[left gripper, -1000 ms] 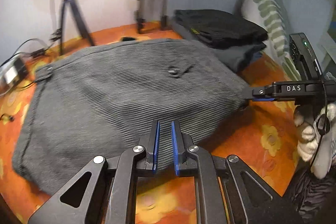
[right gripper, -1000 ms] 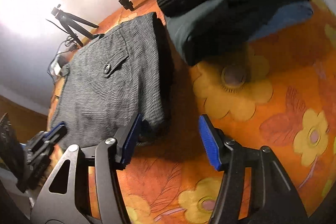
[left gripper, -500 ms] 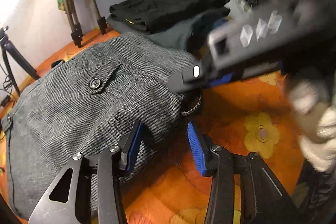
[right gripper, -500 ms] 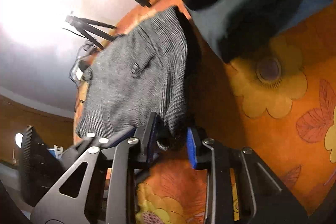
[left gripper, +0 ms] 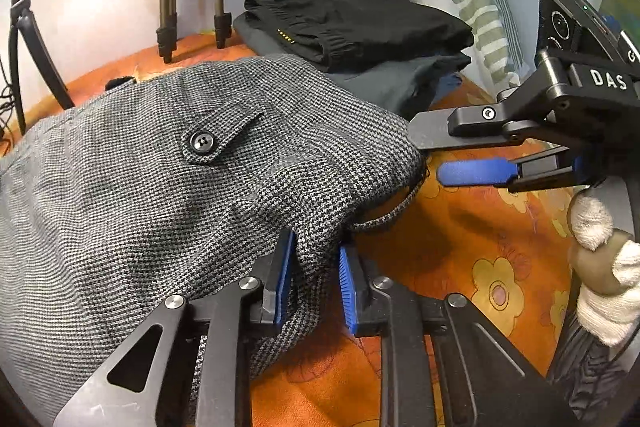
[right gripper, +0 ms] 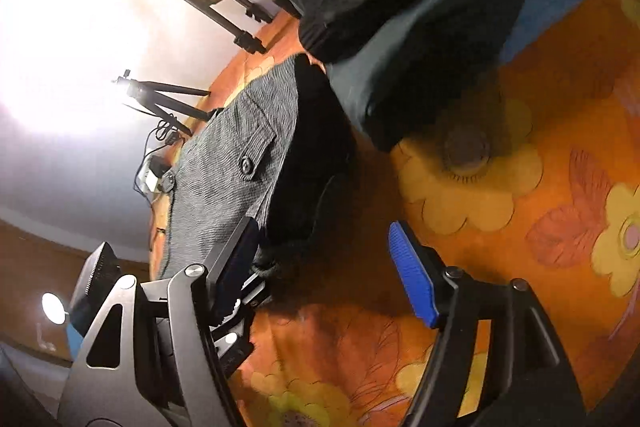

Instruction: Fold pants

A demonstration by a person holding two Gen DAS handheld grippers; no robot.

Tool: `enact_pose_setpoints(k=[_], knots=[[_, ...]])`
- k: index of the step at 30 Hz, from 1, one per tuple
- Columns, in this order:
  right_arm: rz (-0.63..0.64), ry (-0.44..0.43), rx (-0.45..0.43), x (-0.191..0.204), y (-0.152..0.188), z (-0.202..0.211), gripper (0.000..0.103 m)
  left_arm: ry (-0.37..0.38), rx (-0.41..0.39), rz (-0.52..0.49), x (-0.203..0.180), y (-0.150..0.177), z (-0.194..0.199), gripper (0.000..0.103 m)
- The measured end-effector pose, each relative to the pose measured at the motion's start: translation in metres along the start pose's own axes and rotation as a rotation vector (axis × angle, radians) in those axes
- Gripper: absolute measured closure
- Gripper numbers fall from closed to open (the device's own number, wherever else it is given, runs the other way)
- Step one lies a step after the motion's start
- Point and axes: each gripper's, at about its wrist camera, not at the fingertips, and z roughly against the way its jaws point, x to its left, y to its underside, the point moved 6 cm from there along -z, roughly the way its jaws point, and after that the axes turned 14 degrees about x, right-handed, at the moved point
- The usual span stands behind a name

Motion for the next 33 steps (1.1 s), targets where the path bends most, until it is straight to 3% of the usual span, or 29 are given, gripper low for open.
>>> enact_pose_setpoints(k=[10,13,18,20,23,27,28,31,33], knots=[[0.014,-0.053,0.061,0.016,0.0,-0.039,0.029,0.06,0.021,0.02,0.005,0.001,0.006,0.079],[-0.03,-0.091,0.091,0.011,-0.001,-0.054,0.037,0.065,-0.012,0.027,0.015,0.007,0.035,0.077],[-0.031,-0.087,0.064,0.012,-0.004,-0.061,0.044,-0.076,-0.12,0.168,0.072,0.007,0.069,0.077],[-0.023,-0.067,0.047,0.014,-0.007,-0.065,0.055,-0.114,-0.114,0.227,0.092,0.01,0.062,0.077],[-0.011,-0.036,0.036,0.015,-0.009,-0.067,0.071,-0.192,-0.056,0.176,0.091,0.017,0.039,0.077],[0.018,-0.024,0.025,0.019,-0.01,-0.06,0.076,-0.298,0.0,0.068,0.079,0.025,0.011,0.077],[0.04,-0.015,0.02,0.023,-0.01,-0.058,0.077,-0.322,-0.019,0.062,0.079,0.025,0.009,0.077],[0.095,0.021,-0.005,0.034,-0.009,-0.054,0.078,-0.283,-0.023,0.117,0.089,0.026,0.016,0.077],[0.106,0.03,-0.016,0.038,-0.009,-0.053,0.078,-0.282,-0.076,0.161,0.097,0.021,0.03,0.077]])
